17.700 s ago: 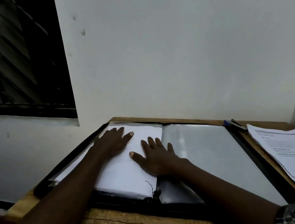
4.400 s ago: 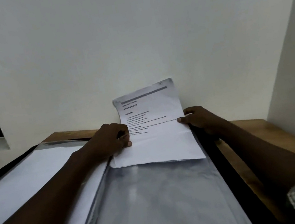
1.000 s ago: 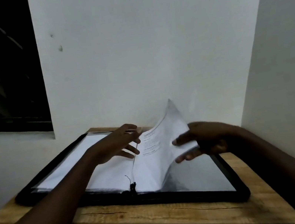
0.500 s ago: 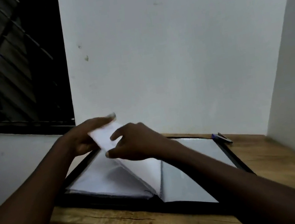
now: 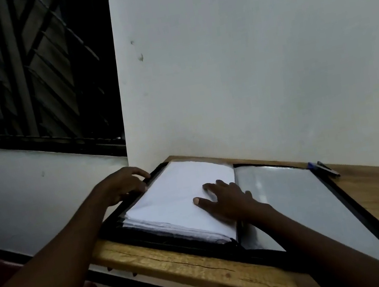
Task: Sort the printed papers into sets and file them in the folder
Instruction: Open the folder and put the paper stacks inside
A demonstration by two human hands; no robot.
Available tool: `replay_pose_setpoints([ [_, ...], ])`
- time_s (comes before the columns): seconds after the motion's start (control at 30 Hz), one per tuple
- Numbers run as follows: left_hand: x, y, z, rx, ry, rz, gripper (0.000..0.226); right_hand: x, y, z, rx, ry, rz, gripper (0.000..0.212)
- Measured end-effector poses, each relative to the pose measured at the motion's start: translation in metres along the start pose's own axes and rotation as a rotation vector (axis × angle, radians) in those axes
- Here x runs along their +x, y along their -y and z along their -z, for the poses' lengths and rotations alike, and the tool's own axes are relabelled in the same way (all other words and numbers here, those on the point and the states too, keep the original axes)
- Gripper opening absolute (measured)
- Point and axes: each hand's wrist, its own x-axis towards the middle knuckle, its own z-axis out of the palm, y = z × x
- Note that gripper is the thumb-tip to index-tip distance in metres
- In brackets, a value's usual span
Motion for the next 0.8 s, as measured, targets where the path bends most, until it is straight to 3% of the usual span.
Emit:
replay_pose_setpoints([
  [0.13, 0.009, -0.001, -0.019, 0.385, -0.277, -0.173, 0.031, -0.002, 0.0, -0.019, -0.025, 0.023, 0.015, 0.068],
  [0.3, 0.029, -0.01, -0.054, 0.72, -0.137, -0.257, 0.06, 0.003, -0.001, -0.023, -0.063, 0.027, 0.03, 0.067],
  [0.47, 0.038, -0.006, -0.082, 0.81, -0.163, -0.309, 0.061, 0.006, -0.009, -0.02, -0.043, 0.013, 0.094, 0.064],
  [0.63, 0.038, 0.016, -0.087, 0.88, -0.136, -0.193, 0.065, 0.006, -0.012, -0.026, -0.071, 0.001, 0.103, 0.063],
  [0.8, 0.031, 0.009, -0.082, 0.785, -0.158, -0.224, 0.072, 0.008, -0.012, -0.021, 0.012, 0.008, 0.106, 0.063],
])
